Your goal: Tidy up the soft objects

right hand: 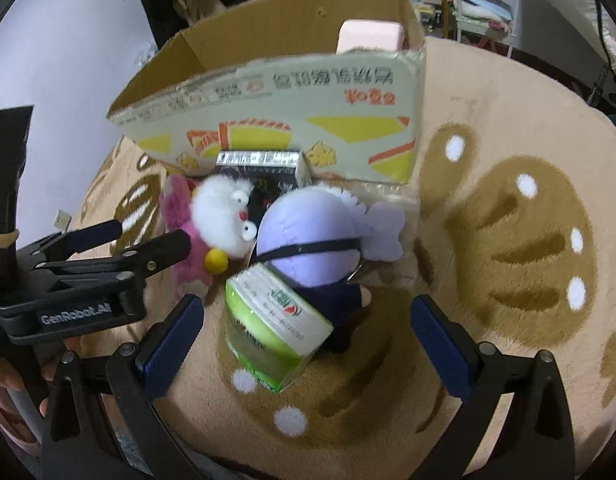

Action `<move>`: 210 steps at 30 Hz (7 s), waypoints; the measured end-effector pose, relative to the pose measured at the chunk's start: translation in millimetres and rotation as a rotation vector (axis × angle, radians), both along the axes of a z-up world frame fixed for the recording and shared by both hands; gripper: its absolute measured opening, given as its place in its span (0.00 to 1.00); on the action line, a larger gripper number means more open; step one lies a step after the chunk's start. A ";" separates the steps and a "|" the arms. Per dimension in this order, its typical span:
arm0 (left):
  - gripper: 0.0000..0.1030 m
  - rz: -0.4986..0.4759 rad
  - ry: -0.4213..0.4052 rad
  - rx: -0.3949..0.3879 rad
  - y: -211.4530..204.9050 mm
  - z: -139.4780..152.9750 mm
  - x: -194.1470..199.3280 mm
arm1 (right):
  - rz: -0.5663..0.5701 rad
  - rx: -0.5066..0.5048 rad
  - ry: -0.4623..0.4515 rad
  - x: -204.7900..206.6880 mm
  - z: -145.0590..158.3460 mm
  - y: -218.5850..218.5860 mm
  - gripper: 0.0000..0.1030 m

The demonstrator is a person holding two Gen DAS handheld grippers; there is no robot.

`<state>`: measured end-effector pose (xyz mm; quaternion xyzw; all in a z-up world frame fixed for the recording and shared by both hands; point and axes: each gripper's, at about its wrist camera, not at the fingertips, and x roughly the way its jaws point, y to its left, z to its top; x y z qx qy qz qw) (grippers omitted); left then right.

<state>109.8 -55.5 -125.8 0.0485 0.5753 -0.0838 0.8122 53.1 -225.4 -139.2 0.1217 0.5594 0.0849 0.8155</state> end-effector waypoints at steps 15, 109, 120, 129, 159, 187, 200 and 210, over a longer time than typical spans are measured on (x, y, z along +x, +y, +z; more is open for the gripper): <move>0.94 -0.017 0.064 -0.034 -12.5 -26.8 4.0 | 0.076 0.009 0.060 0.0 -11.4 17.4 0.52; 0.45 -0.063 -0.638 -0.056 -7.2 96.1 5.4 | -0.082 -0.042 -0.649 47.8 98.7 -33.0 0.36; 0.46 -0.064 -0.579 -0.061 -7.9 82.3 18.2 | -0.095 -0.035 -0.615 54.4 89.2 -40.1 0.36; 0.48 -0.085 -0.539 -0.048 -10.3 74.7 21.0 | -0.074 -0.029 -0.555 58.9 77.2 -37.7 0.39; 0.97 -0.057 -0.550 0.030 0.7 107.1 -43.4 | -0.140 -0.008 -0.606 -5.0 108.8 -44.4 1.00; 0.97 0.006 -0.329 -0.081 14.7 73.9 -29.8 | -0.112 -0.005 -0.481 -25.1 88.5 -38.6 1.00; 0.97 -0.013 -0.232 -0.141 3.6 47.3 -4.0 | -0.081 -0.017 -0.329 -6.9 57.9 -33.0 0.88; 0.97 -0.034 -0.125 -0.170 -4.0 26.4 8.3 | -0.068 -0.045 -0.188 4.5 24.6 -28.4 0.89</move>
